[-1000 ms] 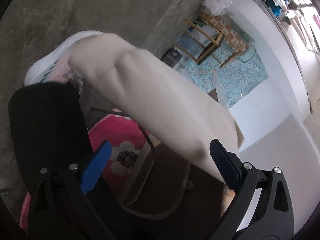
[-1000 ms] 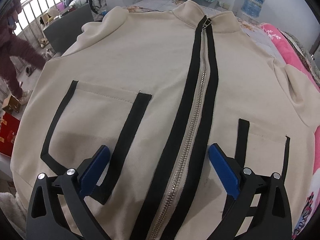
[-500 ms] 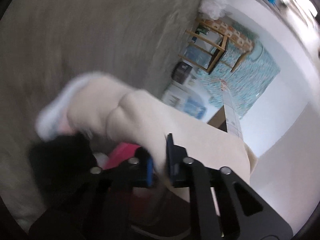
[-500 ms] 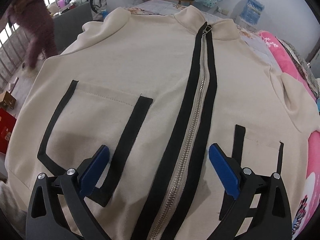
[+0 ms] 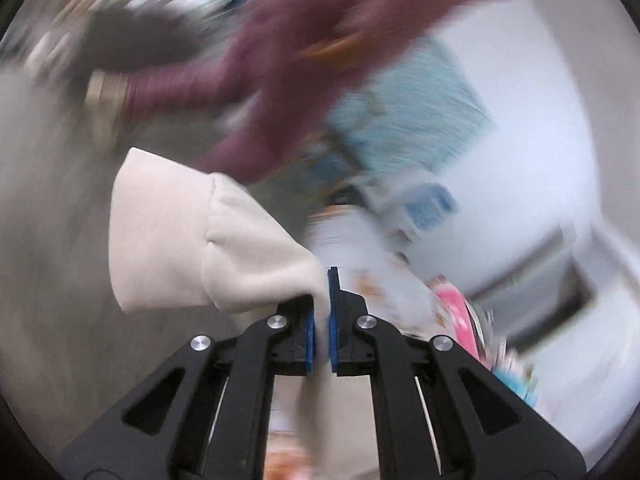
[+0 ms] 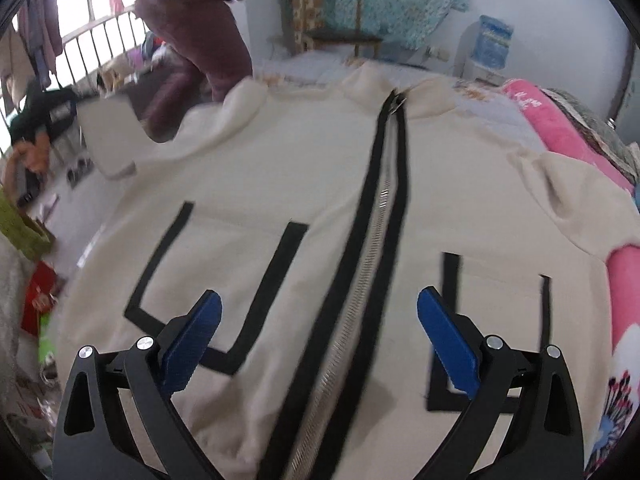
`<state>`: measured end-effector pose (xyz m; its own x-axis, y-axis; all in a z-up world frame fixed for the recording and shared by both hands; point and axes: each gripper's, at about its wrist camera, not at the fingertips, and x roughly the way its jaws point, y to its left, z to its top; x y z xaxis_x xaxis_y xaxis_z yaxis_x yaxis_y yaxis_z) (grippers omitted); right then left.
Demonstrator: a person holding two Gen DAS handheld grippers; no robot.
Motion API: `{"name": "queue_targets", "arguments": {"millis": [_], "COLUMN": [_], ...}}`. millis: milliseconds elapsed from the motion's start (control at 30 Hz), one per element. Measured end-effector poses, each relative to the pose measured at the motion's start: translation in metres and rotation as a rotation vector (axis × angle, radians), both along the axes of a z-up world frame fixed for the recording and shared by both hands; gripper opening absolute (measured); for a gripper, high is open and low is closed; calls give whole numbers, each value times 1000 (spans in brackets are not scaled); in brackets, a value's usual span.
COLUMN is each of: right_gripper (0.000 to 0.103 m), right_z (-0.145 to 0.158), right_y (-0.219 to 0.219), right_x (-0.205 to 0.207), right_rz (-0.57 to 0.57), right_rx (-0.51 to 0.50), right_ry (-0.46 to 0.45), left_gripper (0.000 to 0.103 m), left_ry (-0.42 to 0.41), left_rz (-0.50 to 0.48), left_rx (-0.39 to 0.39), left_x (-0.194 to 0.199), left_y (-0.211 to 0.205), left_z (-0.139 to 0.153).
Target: Fold large clothes
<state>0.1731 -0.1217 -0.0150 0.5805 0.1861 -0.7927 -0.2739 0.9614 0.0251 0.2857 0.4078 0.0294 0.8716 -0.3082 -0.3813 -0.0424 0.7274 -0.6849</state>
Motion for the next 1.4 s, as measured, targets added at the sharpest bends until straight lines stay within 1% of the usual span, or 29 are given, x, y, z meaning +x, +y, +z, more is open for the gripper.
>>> {"name": "queue_targets", "arguments": {"millis": [33, 67, 133, 167, 200, 233, 267, 300, 333, 367, 400, 433, 500, 533, 567, 600, 667, 700, 800, 833, 933, 1033, 1133, 1167, 1200, 1233, 1300, 1333, 1400], "right_gripper": [96, 96, 96, 96, 96, 96, 96, 96, 96, 96, 96, 96, 96, 96, 96, 96, 96, 96, 96, 96, 96, 96, 90, 85, 80, 78, 67, 65, 56], "right_z": [4, 8, 16, 19, 23, 27, 30, 32, 33, 33, 32, 32, 29, 26, 26, 25, 24, 25, 30, 35, 49, 60, 64, 63, 62, 60, 53, 49, 37], "right_y": [-6, -13, -32, -41, -52, -61, -70, -82, -92, -100, -111, -120, -139, -148, -155, -164, -177, -184, -196, -201, -203, -205, -197, -192, -186, -176, -158, -151, -134], "right_x": [-5, -10, -23, -28, -36, -42, -47, -54, -59, -62, -66, -69, -73, -75, -76, -75, -72, -68, -57, -52, -37, -16, 12, 20, 32, 47, 73, 83, 110], "right_rz": [-11, -23, -54, -69, -88, -104, -120, -141, -158, -170, -188, -203, -233, -246, -257, -269, -281, -285, -275, -262, -225, -205, -183, -180, -177, -166, -141, -129, -118], "right_rx": [12, 25, 53, 64, 76, 84, 91, 99, 107, 116, 133, 147, 183, 202, 219, 244, 280, 304, 373, 410, 501, 560, 571, 562, 537, 495, 437, 423, 379], "right_ry": [-12, -24, -49, -60, -74, -85, -93, -99, -99, -96, -88, -79, -56, -46, -37, -26, -13, -4, 24, 34, 61, 106, 152, 163, 174, 182, 202, 215, 242], "left_gripper": [5, 5, 5, 5, 5, 6, 8, 10, 14, 29, 48, 51, 52, 52, 54, 58, 62, 62, 62, 62, 62, 61, 60, 59, 57, 55, 51, 50, 48], "left_ry": [-58, -106, -157, -176, -177, -164, -131, -98, -41, 30, 90, 152, 221, 241, 239, 229, 186, 170, 147, 144, 164, 191, 208, 216, 223, 234, 251, 259, 275], "left_rz": [-68, -146, -268, -360, -423, -493, -552, -582, -622, -655, -673, -679, -676, -688, -699, -705, -697, -692, -640, -620, -530, -452, -405, -392, -381, -363, -342, -333, -315], "left_rx": [61, 107, 163, 188, 205, 233, 282, 323, 364, 391, 415, 445, 488, 490, 475, 459, 434, 433, 464, 471, 513, 568, 553, 539, 535, 539, 558, 563, 570], "left_x": [1, 1, 0, 0, -4, -5, -5, -5, -4, -2, -6, -6, -23, -30, -49, -65, -83, -87, -103, -110, -117, -123, -123, -122, -121, -120, -119, -119, -119], "left_y": [-36, -72, -130, -171, -200, -233, -267, -290, -316, -336, -348, -358, -364, -364, -367, -365, -356, -354, -340, -348, -332, -324, -313, -310, -308, -306, -305, -304, -301], "left_z": [34, 60, 89, 100, 101, 99, 91, 80, 62, 38, 18, -3, -38, -46, -49, -54, -47, -46, -38, -37, -37, -43, -49, -52, -55, -59, -68, -71, -78]}}
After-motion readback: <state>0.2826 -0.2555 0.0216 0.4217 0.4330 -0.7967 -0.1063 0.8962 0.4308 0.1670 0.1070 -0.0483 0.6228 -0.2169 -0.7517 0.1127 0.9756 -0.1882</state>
